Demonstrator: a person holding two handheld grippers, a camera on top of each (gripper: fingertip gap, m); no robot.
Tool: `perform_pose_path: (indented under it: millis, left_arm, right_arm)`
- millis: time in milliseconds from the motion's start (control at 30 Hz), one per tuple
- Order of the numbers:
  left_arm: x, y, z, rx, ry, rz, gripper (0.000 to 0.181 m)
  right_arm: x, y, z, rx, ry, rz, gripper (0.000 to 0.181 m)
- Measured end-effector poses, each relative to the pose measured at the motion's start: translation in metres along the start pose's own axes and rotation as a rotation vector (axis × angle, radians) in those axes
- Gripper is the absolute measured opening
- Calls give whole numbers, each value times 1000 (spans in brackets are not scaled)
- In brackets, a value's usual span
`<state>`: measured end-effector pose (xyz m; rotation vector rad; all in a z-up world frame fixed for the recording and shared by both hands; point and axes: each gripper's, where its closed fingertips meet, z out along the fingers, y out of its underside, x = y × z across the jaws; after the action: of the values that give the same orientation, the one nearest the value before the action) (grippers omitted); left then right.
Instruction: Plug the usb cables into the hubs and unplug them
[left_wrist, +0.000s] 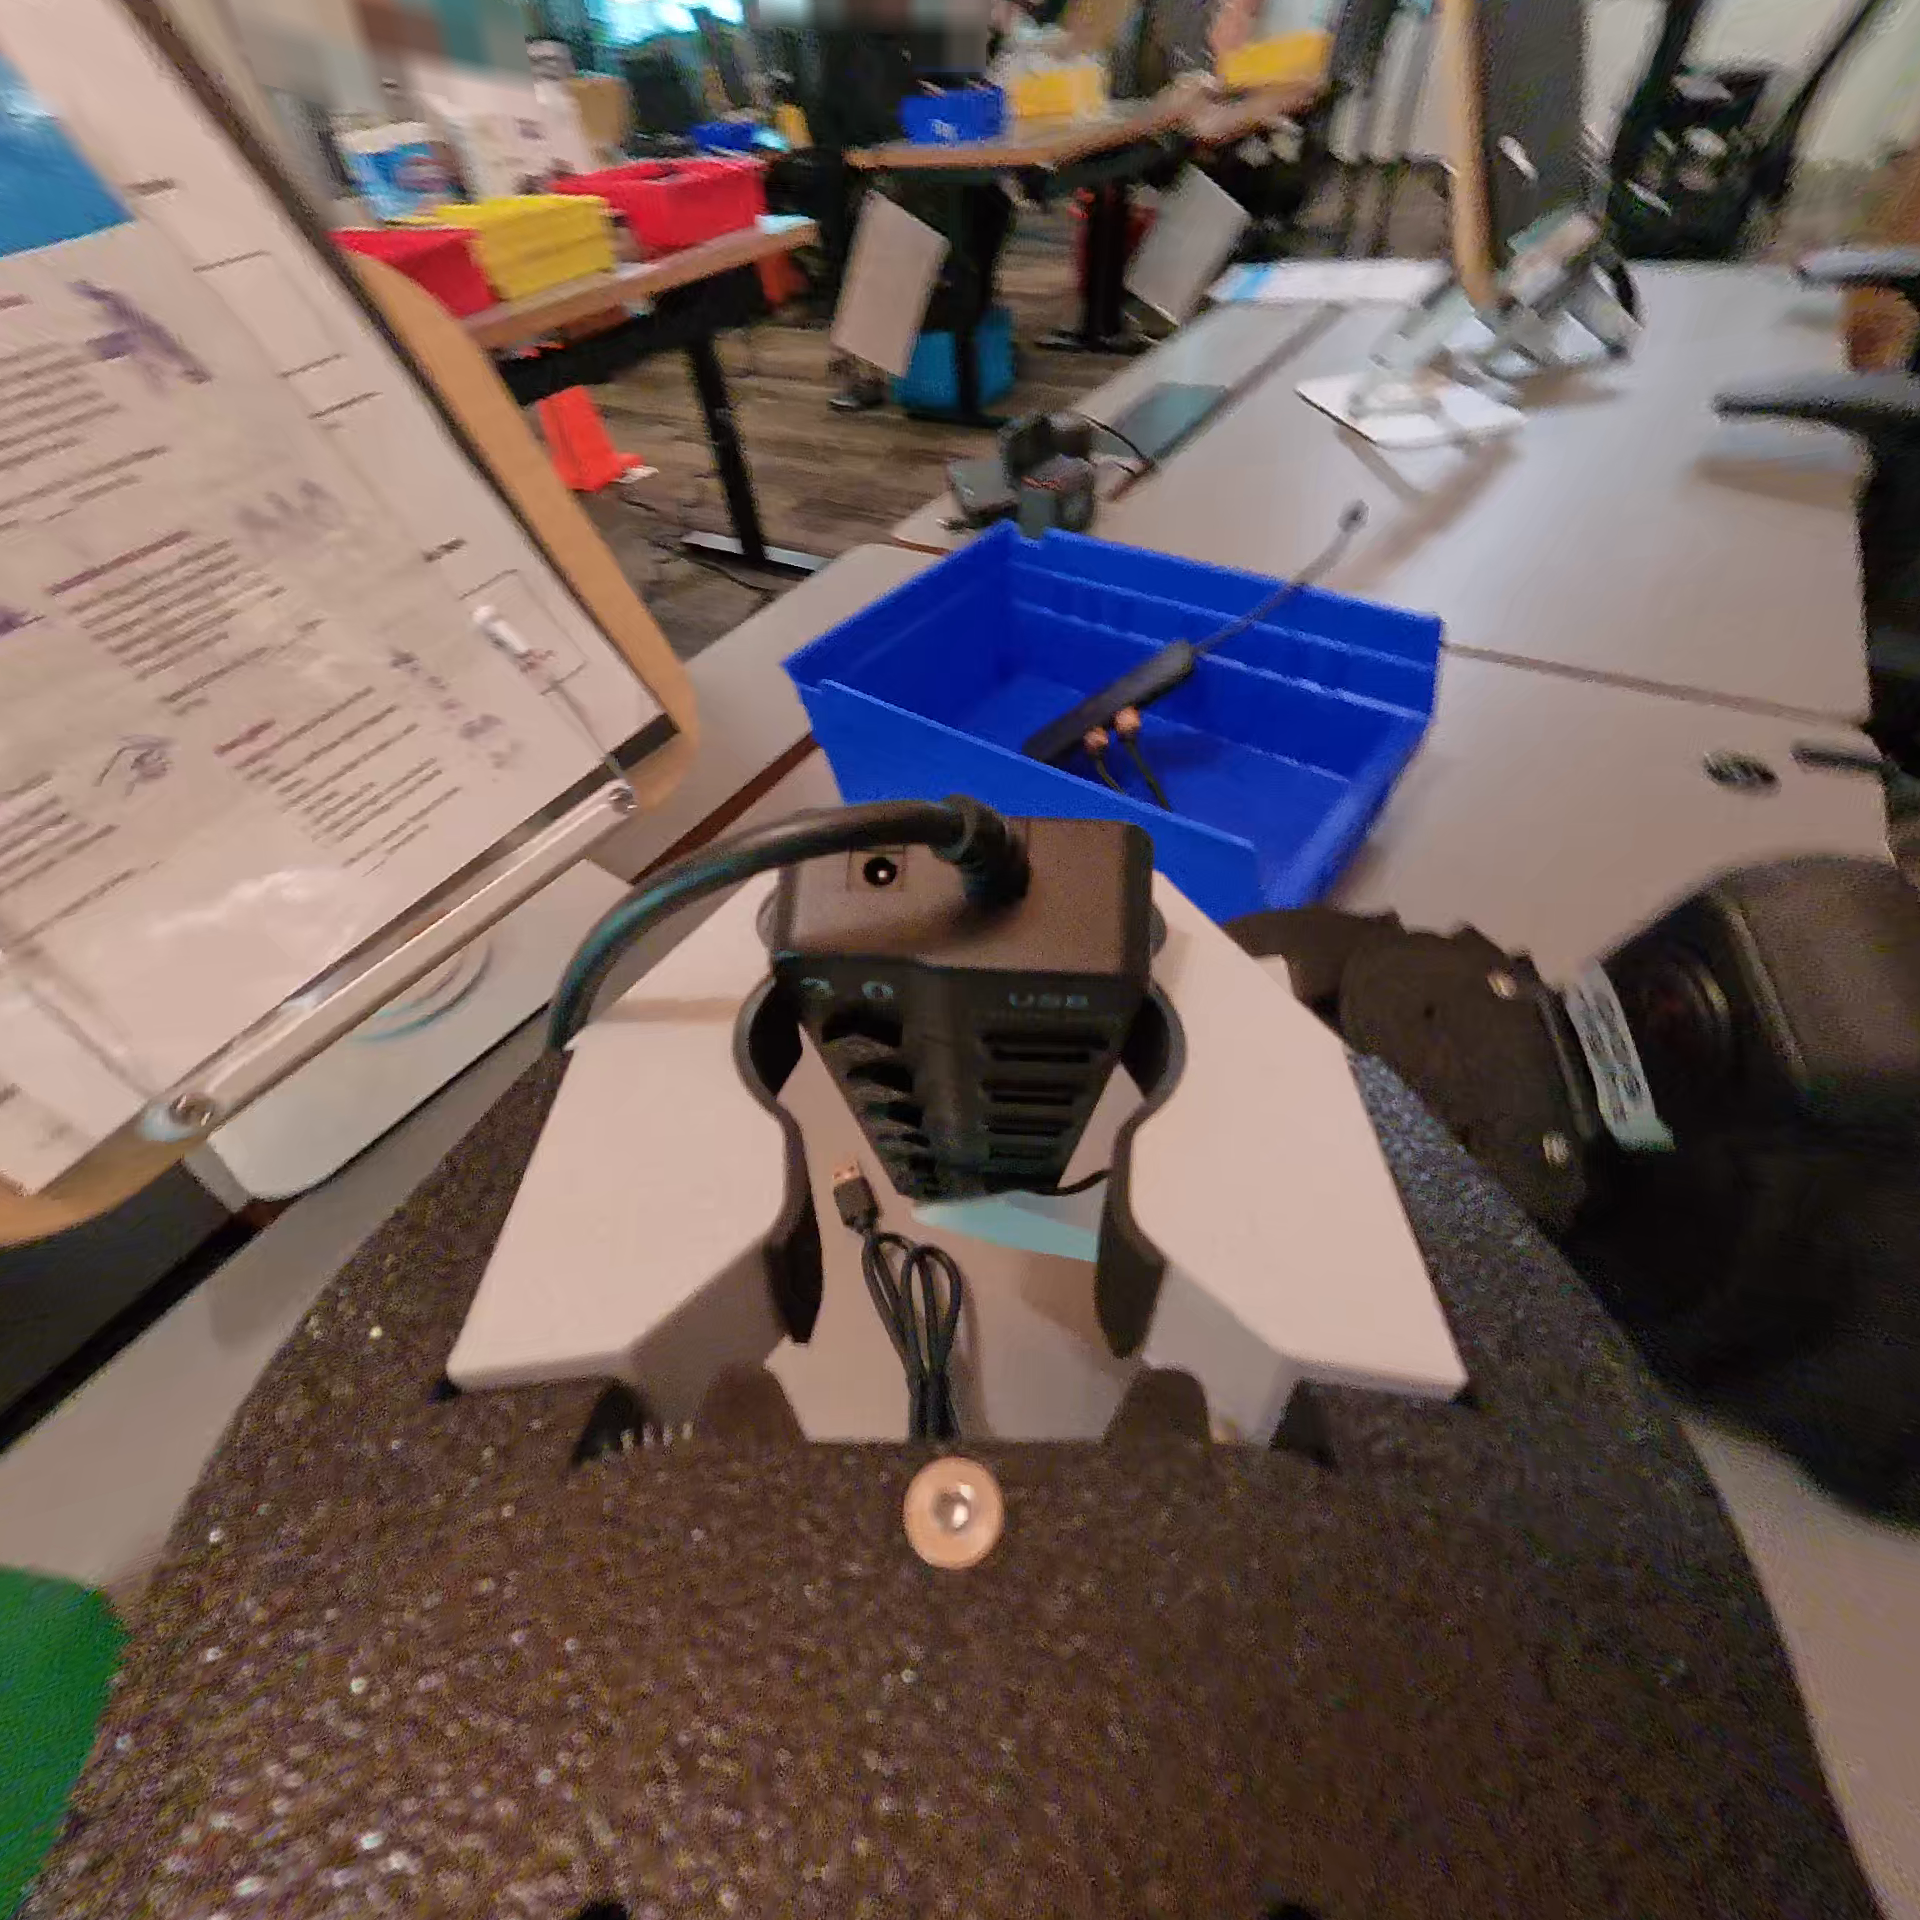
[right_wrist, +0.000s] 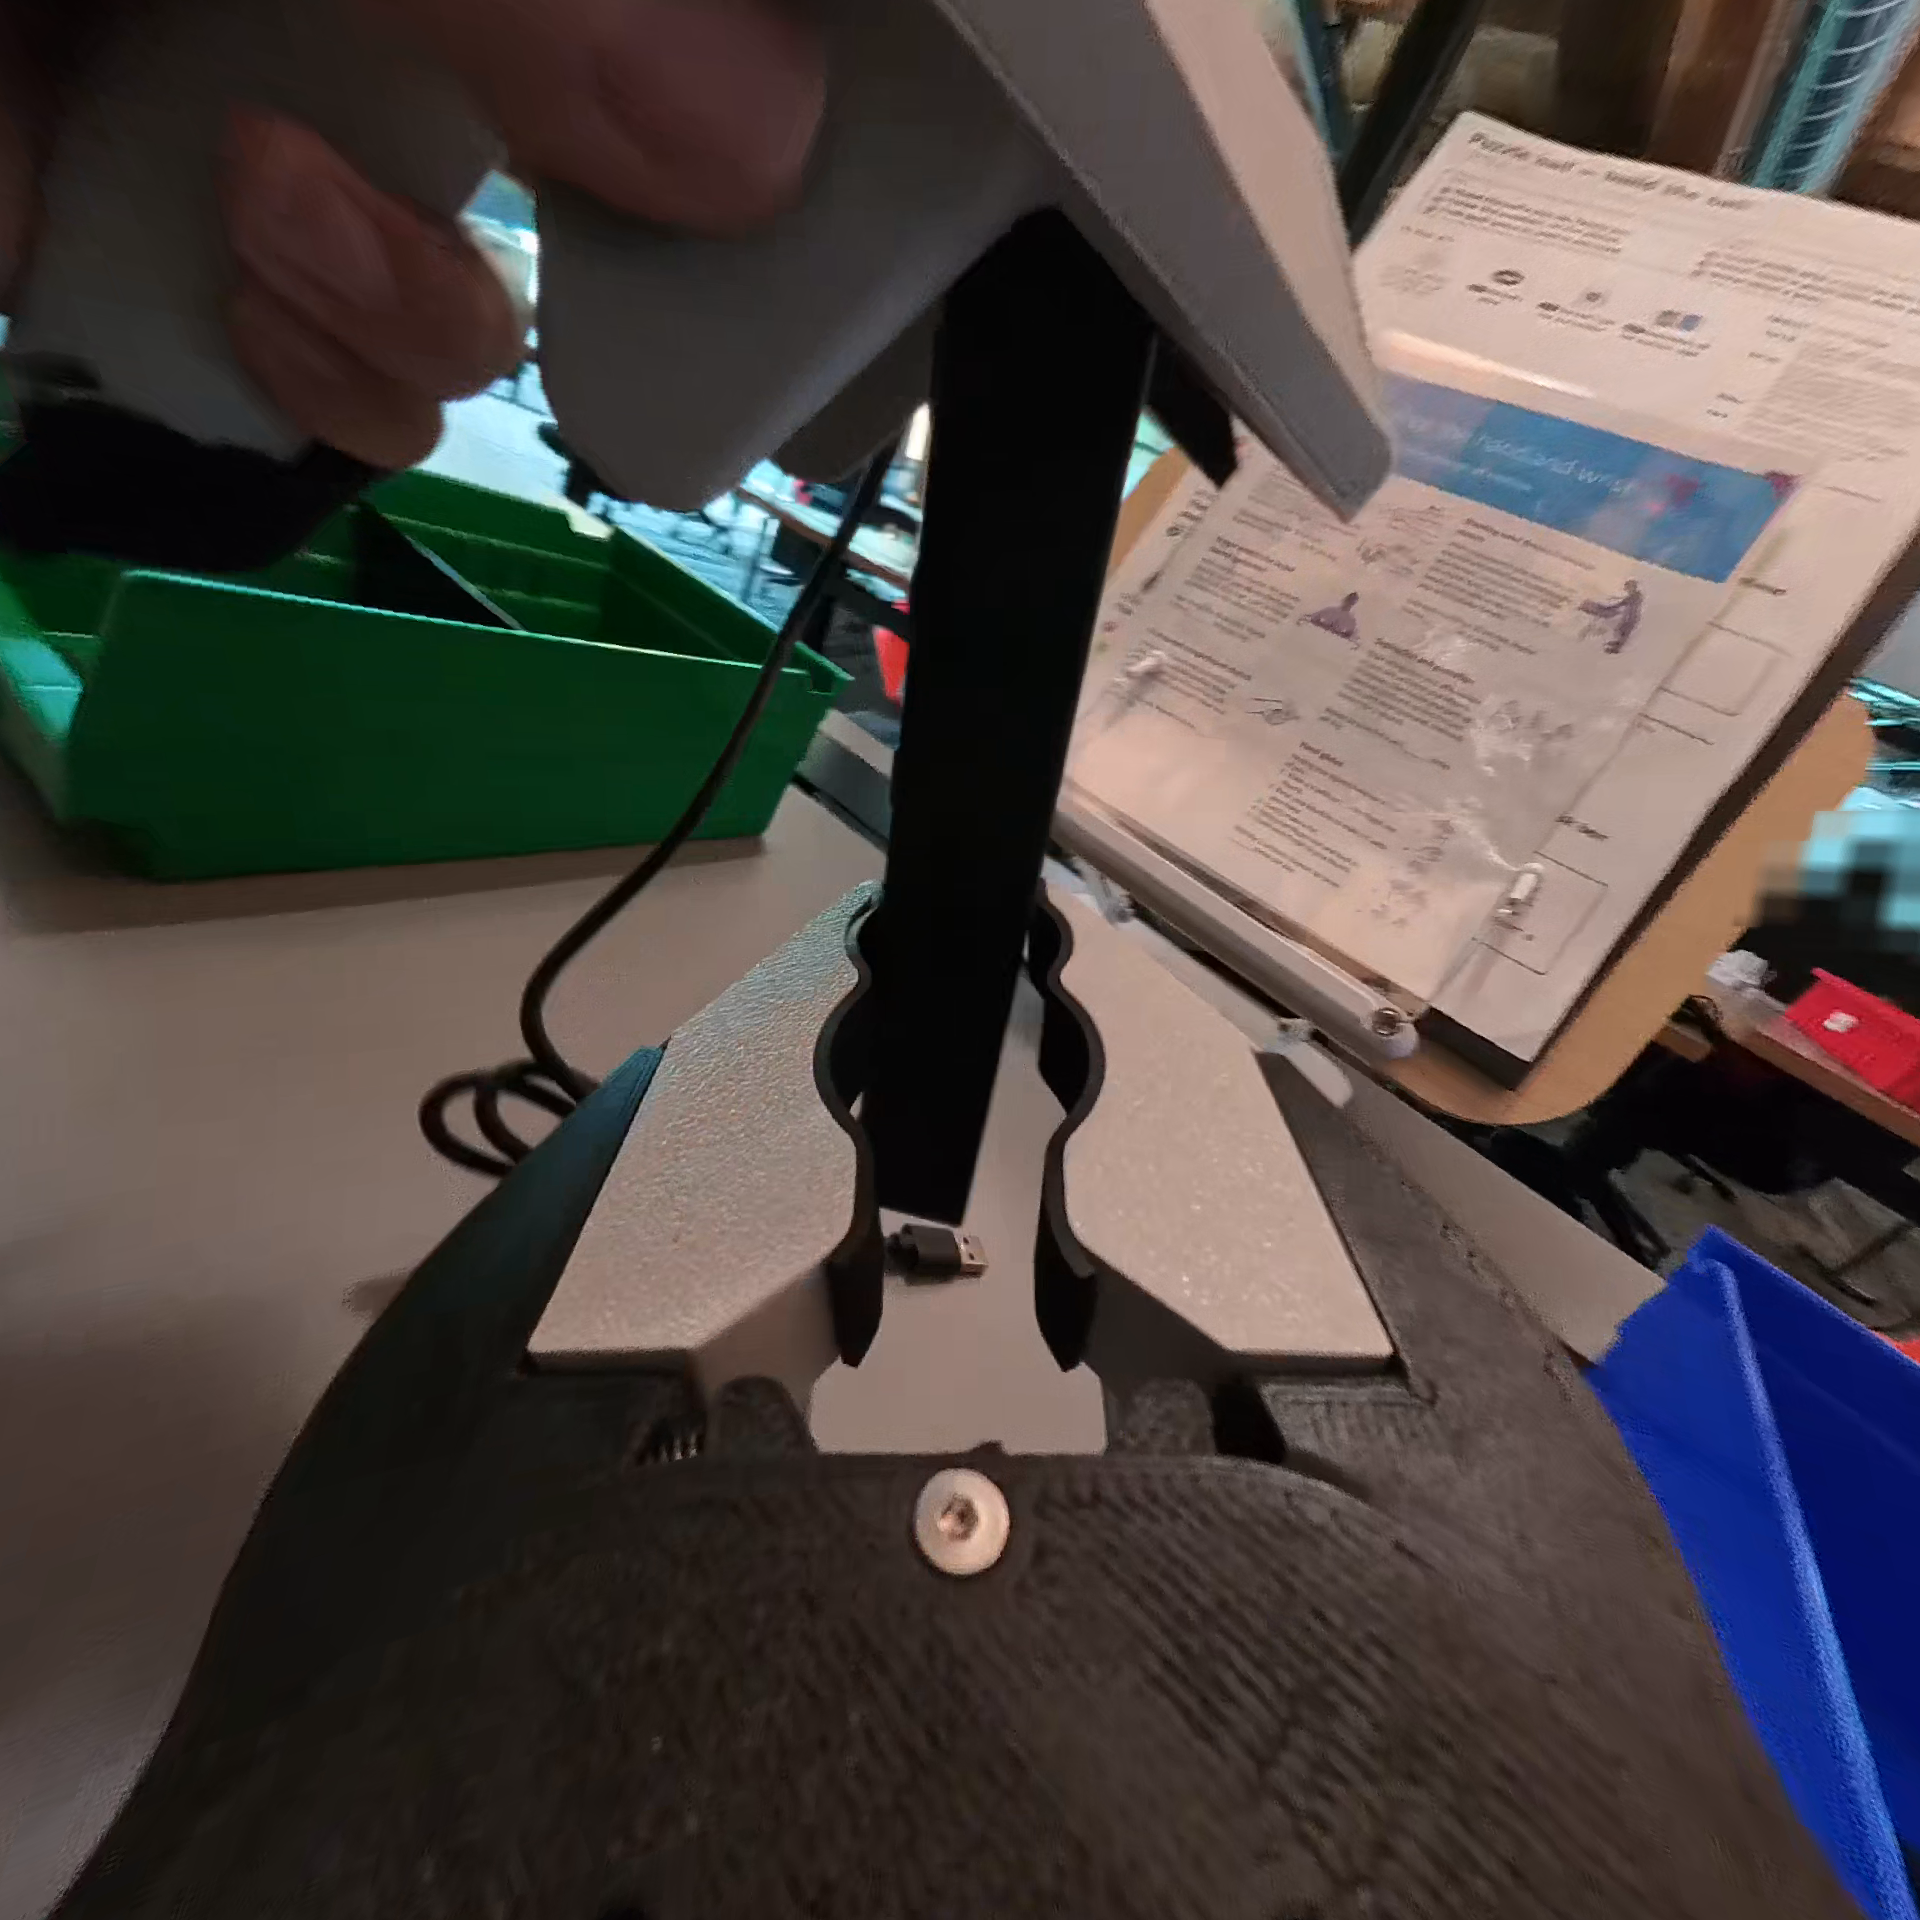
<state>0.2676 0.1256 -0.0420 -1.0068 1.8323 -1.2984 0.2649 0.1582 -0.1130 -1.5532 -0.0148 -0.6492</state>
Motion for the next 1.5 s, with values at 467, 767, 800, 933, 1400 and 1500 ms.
perform_pose_path:
  millis: [467,767,800,933,1400,1500]
  left_arm:
    - [72,45,-8,-90,650,267,60]
    - [72,48,-8,-135,626,271,60]
    - [72,46,-9,-127,624,261,60]
    - [63,25,-10,-68,548,158,70]
    - [-142,73,-160,-421,-501,-31,47]
    - [-167,144,-195,-722,-562,-182,47]
  right_arm:
    - [-71,-18,-22,20,-651,433,85]
    - [-70,-20,-22,35,-631,407,63]
    - [-70,-22,-22,46,-631,413,63]
    - [-56,-29,-23,96,-593,457,63]
    - [0,-26,-21,149,-328,455,64]
    - [1,-24,-20,150,-334,479,64]
